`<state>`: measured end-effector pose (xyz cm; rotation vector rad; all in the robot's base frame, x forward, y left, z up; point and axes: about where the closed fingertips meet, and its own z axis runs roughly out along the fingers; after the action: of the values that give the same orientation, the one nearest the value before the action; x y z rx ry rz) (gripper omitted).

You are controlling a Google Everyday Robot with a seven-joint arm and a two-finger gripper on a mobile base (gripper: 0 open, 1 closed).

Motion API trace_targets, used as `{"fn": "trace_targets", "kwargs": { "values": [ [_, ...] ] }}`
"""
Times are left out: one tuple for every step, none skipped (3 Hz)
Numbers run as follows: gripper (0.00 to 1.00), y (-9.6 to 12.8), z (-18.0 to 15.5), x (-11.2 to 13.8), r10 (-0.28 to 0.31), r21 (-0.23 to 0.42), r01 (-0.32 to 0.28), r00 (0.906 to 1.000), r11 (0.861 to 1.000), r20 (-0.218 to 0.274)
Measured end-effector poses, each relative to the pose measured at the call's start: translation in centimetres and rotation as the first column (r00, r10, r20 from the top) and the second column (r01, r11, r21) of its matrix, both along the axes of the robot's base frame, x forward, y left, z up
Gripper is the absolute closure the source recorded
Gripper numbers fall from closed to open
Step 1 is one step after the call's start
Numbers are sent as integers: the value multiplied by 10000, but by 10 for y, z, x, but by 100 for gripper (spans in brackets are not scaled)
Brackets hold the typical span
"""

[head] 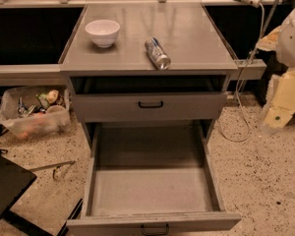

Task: Place redbull can into middle drawer

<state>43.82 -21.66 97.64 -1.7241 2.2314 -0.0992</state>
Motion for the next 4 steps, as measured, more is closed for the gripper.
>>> {"fn": "trace_targets", "kwargs": {
  "values": [
    [0, 0, 1, 1, -13, -2, 13, 10000, 10000, 24],
    [0, -8, 7, 26, -574, -217, 585, 9972, 9981, 489],
    [0, -29, 10, 75, -1325, -328, 1370, 9846, 9900, 1139],
    [0, -47, 10, 123, -1830, -282, 1896, 9705, 9815, 1568]
  ]
}}
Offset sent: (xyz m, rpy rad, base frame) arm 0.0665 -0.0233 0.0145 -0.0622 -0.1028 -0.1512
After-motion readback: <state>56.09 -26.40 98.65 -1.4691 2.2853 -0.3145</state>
